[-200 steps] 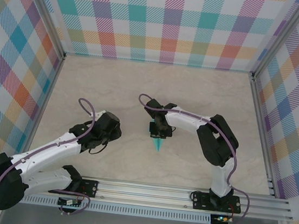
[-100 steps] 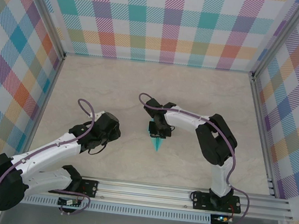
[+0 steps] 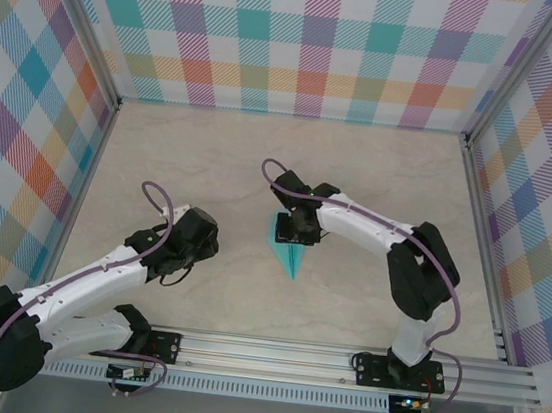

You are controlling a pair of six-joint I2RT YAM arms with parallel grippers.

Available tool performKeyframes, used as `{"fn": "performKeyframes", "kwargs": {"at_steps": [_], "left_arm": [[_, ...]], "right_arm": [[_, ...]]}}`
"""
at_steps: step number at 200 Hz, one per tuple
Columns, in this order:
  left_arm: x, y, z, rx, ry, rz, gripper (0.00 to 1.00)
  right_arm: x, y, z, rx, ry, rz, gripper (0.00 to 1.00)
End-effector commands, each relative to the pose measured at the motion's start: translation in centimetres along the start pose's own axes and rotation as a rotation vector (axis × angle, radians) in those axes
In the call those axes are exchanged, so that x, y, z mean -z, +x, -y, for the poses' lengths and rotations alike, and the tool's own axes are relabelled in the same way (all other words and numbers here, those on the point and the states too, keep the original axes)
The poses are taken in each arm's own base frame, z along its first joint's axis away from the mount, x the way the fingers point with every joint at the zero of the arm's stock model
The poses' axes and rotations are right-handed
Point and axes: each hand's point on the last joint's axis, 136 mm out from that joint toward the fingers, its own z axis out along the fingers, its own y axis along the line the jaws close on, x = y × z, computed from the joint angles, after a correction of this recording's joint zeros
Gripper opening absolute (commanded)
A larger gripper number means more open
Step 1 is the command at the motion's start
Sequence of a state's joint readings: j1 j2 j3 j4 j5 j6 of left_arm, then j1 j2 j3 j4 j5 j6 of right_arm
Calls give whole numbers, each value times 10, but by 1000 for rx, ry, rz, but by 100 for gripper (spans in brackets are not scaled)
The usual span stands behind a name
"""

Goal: Fold a paper plane with a square sheet of paper (pick it up from the middle)
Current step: Move the paper plane to the center of the table, then reset both arms

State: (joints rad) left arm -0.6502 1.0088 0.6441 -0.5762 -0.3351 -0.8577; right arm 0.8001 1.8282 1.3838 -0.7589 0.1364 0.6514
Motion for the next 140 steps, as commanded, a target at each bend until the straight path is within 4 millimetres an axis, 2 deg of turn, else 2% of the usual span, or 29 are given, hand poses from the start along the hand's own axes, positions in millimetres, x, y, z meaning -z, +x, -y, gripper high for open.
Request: {"fn": "performKeyframes", "kwargs": {"at_steps": [1,21,37,73,88,117,140], "left_arm": [[6,-14,-11,-21,-46,49,56],[8,-18,-14,-35,-63,61,57],[11,-24,-18,-46,-78,84,58],[15,-36,-31,-89,-127,145,63],[16,-42,-40,-105,-161,174,66],[18,-55,-58,-120,-234,227,73],[18,-63,-71,-114,-284,240,83]], "right_arm": [[34,-5,10,29,18,75,47],[65,-13,22,19,24,193,54],[91,-17,39,-2,52,306,63],[128,-15,107,-79,254,503,84],[139,-13,138,-119,345,558,93],[146,-12,195,-189,457,632,95],[139,-15,231,-190,521,668,95]]}}
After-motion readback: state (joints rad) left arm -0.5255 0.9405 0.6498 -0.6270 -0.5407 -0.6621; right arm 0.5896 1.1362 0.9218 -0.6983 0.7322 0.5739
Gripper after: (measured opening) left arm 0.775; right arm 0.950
